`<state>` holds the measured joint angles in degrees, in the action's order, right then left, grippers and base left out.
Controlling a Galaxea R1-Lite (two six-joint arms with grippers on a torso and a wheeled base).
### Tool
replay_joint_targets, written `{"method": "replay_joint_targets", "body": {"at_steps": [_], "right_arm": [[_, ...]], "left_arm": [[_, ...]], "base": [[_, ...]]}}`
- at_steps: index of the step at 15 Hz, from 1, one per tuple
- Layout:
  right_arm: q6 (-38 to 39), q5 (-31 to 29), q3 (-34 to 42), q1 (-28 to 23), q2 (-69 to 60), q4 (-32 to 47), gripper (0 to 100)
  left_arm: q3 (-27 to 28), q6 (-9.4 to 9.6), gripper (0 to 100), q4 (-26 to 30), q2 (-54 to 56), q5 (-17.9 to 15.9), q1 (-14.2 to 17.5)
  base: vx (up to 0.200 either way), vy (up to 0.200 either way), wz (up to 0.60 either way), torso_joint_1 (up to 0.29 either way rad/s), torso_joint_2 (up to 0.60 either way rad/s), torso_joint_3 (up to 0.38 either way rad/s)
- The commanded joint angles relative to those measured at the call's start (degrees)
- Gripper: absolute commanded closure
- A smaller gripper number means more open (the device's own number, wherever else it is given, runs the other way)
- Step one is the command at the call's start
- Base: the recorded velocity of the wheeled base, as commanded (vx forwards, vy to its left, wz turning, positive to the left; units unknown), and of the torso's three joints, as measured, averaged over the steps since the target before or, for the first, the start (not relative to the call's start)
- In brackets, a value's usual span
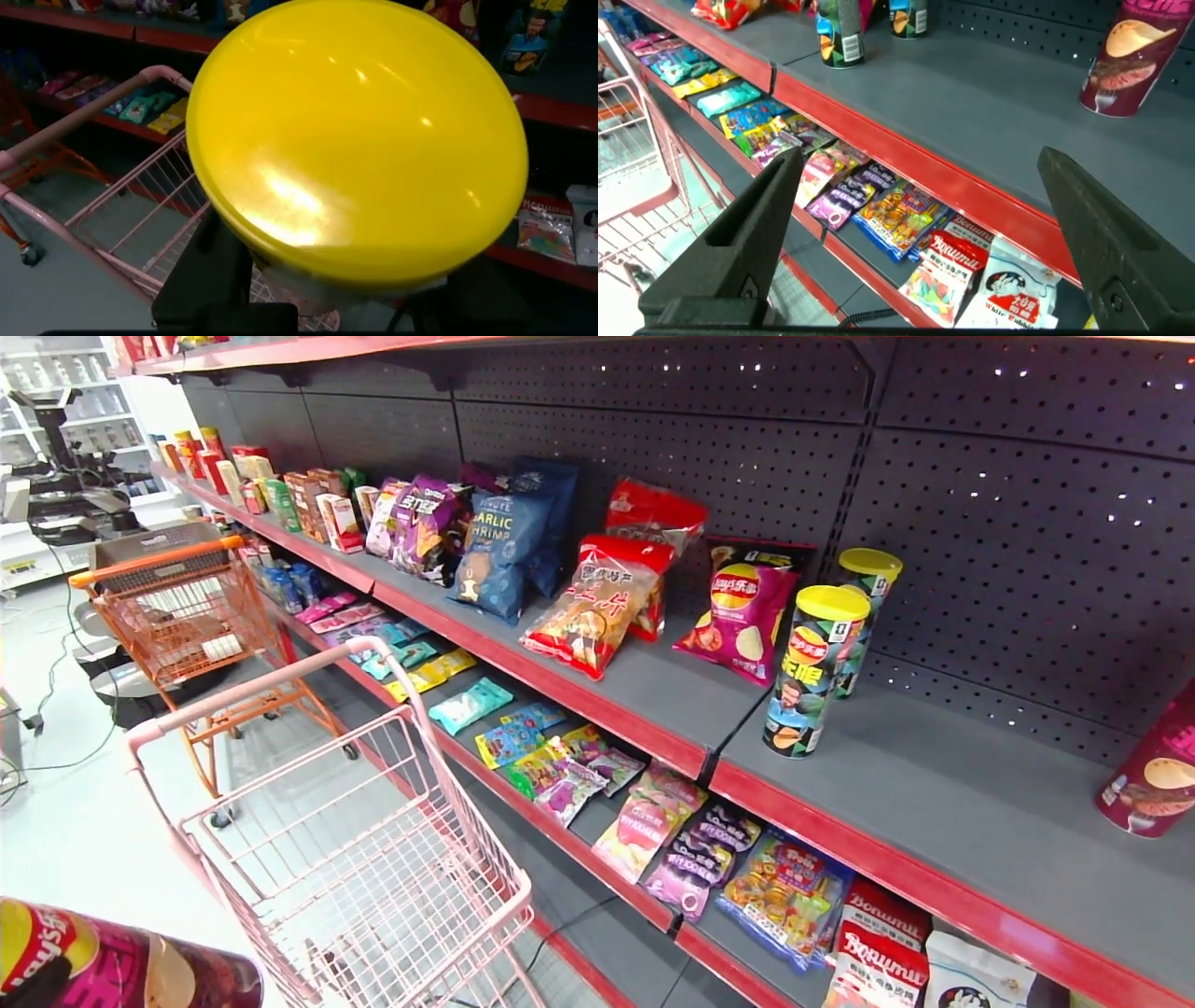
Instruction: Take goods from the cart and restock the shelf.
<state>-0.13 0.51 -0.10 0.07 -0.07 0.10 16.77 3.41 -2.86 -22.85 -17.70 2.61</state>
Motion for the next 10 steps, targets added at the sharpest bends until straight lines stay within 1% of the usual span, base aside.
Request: {"method": "replay_joint_targets", "body": {"at_steps": [1,10], "right_arm": [[0.0,0.0,0.0,0.0,0.1,0.0,0],[0.0,0.0,0.0,0.0,0.1,0.0,0]], "left_arm": [[-0.1,0.01,100,0.0,-0.4,0.0,0.0],[0.0,0.01,100,0.0,0.1,0.0,0.0]], "base": [[0.0,0.0,-0.6,0.002,0.0,-0.002],[0.0,0.0,-0.6,0.005,0.0,0.002]]}}
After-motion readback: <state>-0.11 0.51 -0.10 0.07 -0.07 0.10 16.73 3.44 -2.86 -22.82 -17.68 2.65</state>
